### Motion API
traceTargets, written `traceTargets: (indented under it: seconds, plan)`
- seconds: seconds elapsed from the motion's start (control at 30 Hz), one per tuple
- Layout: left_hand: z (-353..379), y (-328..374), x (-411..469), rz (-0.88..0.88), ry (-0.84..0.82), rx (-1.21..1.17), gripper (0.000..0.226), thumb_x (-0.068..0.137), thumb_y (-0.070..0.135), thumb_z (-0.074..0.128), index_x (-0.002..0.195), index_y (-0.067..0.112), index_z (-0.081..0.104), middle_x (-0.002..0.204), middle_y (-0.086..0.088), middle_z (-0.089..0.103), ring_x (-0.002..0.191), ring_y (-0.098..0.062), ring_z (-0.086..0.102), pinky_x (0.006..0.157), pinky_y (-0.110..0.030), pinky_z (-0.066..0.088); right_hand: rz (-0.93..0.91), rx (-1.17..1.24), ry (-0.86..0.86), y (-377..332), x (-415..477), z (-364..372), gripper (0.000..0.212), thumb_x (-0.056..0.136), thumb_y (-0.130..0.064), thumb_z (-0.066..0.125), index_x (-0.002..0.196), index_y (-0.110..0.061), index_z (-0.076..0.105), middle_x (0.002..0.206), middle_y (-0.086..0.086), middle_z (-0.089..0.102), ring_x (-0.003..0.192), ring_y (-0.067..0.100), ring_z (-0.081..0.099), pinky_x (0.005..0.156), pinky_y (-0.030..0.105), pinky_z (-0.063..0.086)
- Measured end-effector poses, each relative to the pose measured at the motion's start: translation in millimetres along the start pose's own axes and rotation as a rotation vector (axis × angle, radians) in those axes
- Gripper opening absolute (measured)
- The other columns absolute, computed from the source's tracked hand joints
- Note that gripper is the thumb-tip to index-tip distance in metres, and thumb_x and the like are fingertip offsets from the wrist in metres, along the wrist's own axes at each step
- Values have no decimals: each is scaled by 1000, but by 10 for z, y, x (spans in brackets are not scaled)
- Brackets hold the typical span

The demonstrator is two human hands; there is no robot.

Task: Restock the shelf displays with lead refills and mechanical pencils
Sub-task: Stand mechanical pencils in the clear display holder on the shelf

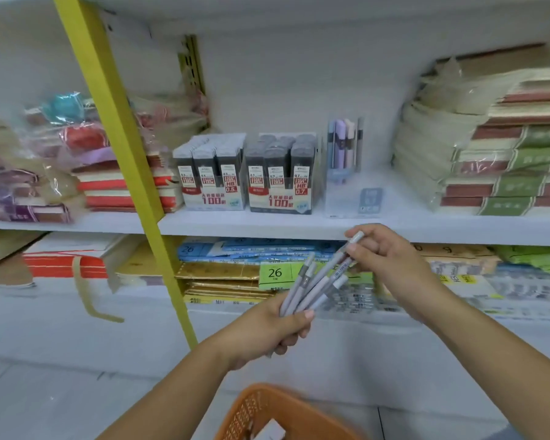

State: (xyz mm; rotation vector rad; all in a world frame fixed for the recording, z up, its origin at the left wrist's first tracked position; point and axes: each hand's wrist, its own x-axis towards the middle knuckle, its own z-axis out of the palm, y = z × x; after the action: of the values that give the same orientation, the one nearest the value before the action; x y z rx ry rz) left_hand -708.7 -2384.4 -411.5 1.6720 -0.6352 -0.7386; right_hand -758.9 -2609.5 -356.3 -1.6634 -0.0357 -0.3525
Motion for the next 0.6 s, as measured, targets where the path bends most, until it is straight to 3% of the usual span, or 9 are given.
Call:
traceTargets:
  seconds: [0.1,0.2,0.27,0.37,0.53,0.6]
  plan:
    - [-72,296,62,62,95,60,13,98,38,60,104,27,63,71,12,62,56,-7,44,56,-24,39,-130,53,165,-389,119,-156,9,93,-11,61,97,-19,65,87,0,76,85,12,72,70,17,55]
    - [-153,613,151,159,215,45,16,99,36,59,109,26,66,69,12,62,53,-4,46,51,-19,40,-285,129,215,-838,279,-328,9,94,-9,58,94,-17,61,96,8,75,95,22,71,78,29,58]
    - [-181,812,232,225,317,-2,14,100,33,59,106,23,66,66,12,60,52,-5,44,49,-20,39,-396,84,250,-1105,403,-432,11,95,-7,56,96,-18,57,97,7,75,95,22,71,76,29,59]
    - [-182,1061,394,318,477,-57,18,100,32,57,92,17,65,53,15,56,46,-4,41,46,-18,38,-516,-145,294,-1384,650,-548,15,95,-10,58,96,-25,57,94,4,74,91,12,72,69,22,58]
    - [-174,1331,679,427,604,-101,21,101,32,54,107,19,70,51,25,56,44,5,47,43,-9,37,-468,-584,275,-1353,1250,-665,18,90,-13,66,95,-29,59,84,-5,66,81,19,68,77,36,55]
    - [-176,1393,773,458,625,-107,20,101,33,55,110,24,70,53,24,57,46,4,47,44,-10,37,-449,-724,262,-1235,1446,-685,15,90,-17,67,99,-27,61,81,-12,64,76,13,63,74,29,48]
